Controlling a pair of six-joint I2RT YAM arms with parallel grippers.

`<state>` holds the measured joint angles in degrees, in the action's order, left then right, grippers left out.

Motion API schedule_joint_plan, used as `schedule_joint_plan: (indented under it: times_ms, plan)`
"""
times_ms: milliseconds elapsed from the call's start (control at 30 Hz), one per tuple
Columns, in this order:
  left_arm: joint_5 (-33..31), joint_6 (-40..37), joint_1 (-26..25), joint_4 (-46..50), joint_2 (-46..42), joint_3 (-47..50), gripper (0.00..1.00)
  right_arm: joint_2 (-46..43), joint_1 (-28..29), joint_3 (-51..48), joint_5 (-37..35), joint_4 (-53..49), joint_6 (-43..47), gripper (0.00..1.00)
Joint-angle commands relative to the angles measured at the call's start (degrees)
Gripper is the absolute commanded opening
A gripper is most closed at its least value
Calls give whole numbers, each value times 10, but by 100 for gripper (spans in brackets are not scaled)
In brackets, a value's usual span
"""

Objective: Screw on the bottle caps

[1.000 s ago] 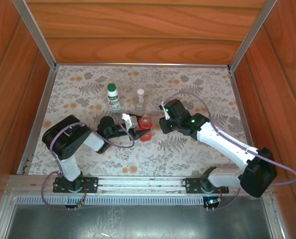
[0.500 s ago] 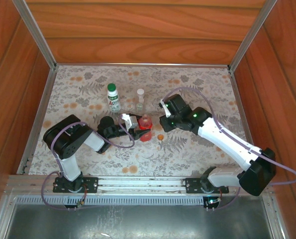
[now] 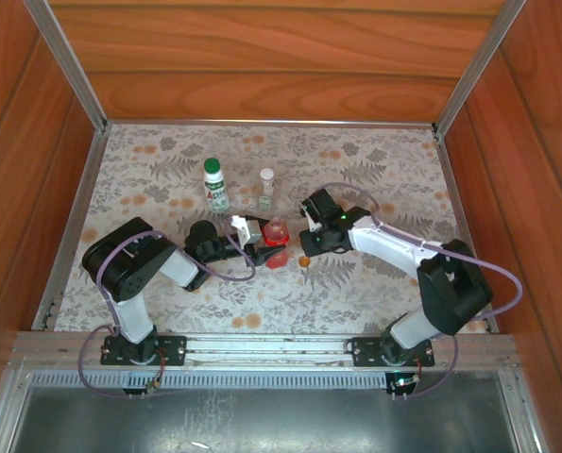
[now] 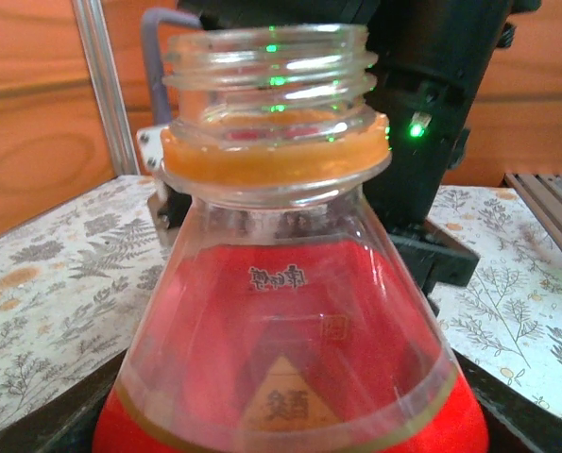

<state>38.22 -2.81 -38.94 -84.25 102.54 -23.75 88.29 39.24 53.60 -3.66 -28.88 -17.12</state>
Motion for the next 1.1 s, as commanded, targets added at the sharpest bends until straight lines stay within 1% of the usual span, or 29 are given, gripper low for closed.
schedule_joint_plan:
  times_ms: [0,267,600,700,833,967,1067]
  plan:
    - [7,-1,5,31,8,14,69,20,-5,-5,38,30,-17,38]
    - [8,-2,5,31,6,17,70,45,-7,-11,50,8,-12,37]
    - [7,0,5,30,1,17,73,3,-8,-43,49,6,-13,37]
    - [4,-1,5,31,-4,20,79,9,-8,-50,47,9,-12,36]
    - [0,-2,5,31,-12,25,87,25,-9,-47,47,13,-16,29]
    - [-2,-2,5,31,-17,29,91,37,-9,-45,42,16,-16,24]
    - [-2,-1,4,31,-21,31,93,48,-9,-46,42,18,-15,22]
